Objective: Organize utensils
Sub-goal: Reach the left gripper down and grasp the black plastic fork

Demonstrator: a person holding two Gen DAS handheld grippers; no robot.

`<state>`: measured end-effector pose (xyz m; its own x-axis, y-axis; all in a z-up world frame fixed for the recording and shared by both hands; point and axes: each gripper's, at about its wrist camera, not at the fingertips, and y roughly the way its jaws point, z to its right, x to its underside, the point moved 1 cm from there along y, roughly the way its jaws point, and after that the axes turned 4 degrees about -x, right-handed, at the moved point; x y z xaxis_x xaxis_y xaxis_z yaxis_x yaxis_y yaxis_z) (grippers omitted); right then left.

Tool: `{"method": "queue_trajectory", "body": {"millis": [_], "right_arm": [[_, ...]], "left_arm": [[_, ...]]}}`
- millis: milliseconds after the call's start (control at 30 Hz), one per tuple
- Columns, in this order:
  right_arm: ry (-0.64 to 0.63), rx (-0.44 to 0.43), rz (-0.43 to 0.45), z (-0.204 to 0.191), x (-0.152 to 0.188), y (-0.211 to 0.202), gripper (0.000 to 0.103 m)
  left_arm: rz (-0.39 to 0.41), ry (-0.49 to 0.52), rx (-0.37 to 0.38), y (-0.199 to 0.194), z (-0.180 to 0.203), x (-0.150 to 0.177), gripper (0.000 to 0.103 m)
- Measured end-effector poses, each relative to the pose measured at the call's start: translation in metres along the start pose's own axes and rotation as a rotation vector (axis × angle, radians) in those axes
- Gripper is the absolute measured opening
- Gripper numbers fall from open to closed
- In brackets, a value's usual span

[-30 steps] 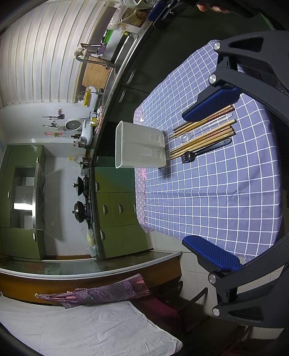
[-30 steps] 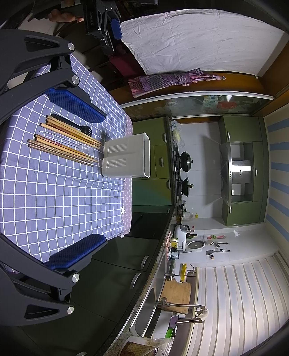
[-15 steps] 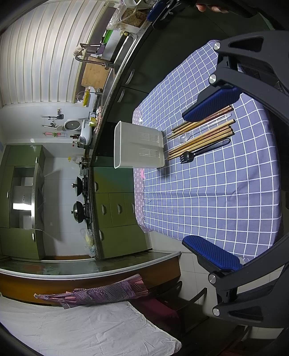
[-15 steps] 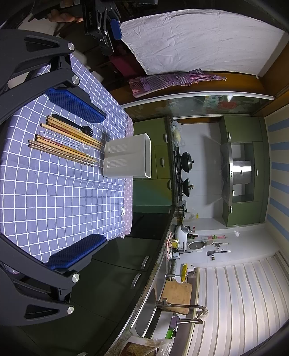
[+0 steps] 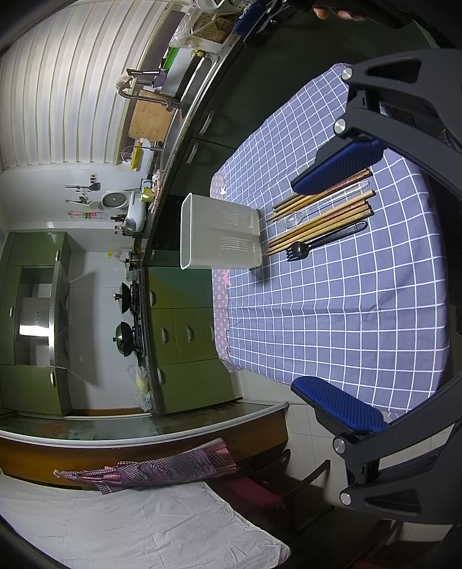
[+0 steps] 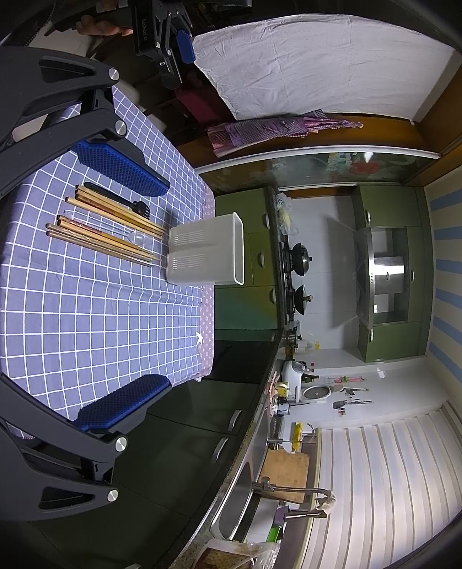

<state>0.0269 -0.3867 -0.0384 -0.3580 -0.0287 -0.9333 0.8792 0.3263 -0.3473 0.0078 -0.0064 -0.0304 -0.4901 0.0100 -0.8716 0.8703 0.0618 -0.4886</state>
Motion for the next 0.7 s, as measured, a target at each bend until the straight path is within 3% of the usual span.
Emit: {"method": "queue_trajectory", "body": {"millis": [133,267,400,567,700], "right_arm": [[-0.012,-0.001,-0.027,-0.001,-0.001,0.008,0.099],[-0.048,0.029,-0.122,0.008,-0.007,0.038,0.099],[-0.02,0.027,-0.262,0.029,-0.008,0.085,0.099],[0.104,-0.019,-0.537,0.065,0.004,0.155,0.099],[0.098,-0.011,-0.612,0.075,0.01,0.186,0.095]], "left_arm": [[-0.034,0.01,0.008,0.011,0.002,0.001,0.097],[-0.133,0.022,-0.007,0.045,-0.001,-0.014,0.097],[-0.26,0.051,-0.023,0.09,0.004,-0.023,0.097],[-0.502,0.036,0.033,0.156,0.017,-0.017,0.097],[-0.611,0.021,0.043,0.193,0.028,-0.012,0.09]]}}
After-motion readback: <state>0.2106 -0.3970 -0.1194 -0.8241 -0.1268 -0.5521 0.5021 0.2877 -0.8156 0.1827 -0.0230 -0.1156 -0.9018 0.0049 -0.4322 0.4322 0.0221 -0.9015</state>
